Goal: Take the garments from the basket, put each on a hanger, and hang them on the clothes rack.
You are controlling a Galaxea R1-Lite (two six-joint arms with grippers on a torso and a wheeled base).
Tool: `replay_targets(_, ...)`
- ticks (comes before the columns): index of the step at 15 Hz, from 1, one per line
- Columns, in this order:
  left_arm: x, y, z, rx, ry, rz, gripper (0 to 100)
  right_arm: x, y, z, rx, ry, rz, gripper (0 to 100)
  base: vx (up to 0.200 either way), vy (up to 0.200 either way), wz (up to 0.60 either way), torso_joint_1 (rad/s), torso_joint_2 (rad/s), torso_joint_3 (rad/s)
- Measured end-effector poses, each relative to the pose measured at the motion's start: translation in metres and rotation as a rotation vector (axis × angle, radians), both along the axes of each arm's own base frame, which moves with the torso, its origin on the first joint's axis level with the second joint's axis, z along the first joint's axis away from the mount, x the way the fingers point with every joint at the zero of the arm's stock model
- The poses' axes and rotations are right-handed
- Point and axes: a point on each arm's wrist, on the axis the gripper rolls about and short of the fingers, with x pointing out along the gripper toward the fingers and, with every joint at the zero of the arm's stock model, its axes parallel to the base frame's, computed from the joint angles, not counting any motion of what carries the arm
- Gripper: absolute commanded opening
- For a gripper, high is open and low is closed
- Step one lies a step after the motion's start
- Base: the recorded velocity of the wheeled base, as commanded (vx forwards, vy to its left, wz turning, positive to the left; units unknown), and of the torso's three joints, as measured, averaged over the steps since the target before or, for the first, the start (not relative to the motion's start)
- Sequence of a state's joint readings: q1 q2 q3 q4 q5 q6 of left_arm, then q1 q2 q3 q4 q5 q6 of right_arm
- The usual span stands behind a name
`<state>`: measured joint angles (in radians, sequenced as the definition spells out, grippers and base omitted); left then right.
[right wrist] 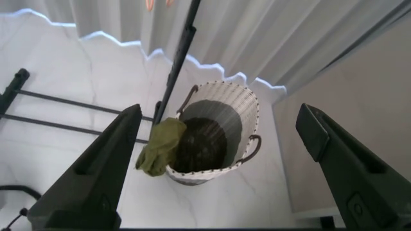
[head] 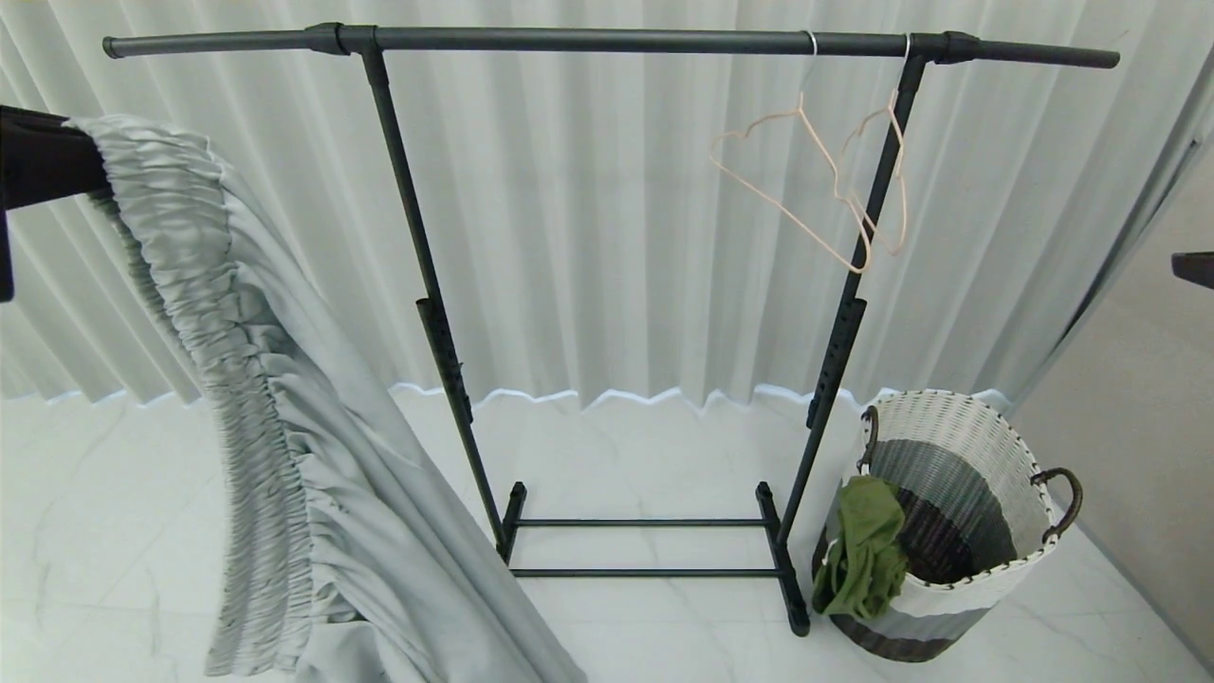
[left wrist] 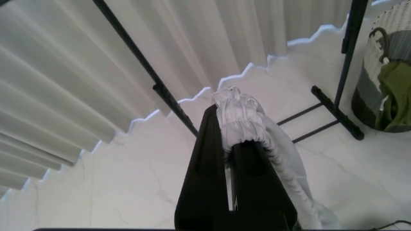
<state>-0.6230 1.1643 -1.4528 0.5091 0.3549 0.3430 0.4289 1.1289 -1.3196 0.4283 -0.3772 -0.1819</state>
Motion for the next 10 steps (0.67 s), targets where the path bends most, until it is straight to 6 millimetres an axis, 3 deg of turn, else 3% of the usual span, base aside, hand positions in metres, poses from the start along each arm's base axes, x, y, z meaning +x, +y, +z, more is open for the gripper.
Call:
replay_targets(5,0.0003,-0.0004,-0.0013,0.006,0.004,0.0,0,0.0073,0.0034,-0.0052,0.019,-0.052,0.002,100,0.0,0.0,0.0,0.191,-0.49,-0.3)
replay_targets(8,0.0015,-0.001,-0.0018,0.008,0.006,0.002,0,0.0086,0.004,-0.0085,0.014,-0.045,0.002,100,0.2,0.0,0.0,0.186,-0.46,-0.264)
replay_targets(10,0.0019,-0.0014,-0.002,0.007,0.008,0.001,0,0.0082,0.0038,-0.009,0.014,-0.044,0.002,100,0.2,0.0,0.0,0.059,-0.16,-0.078)
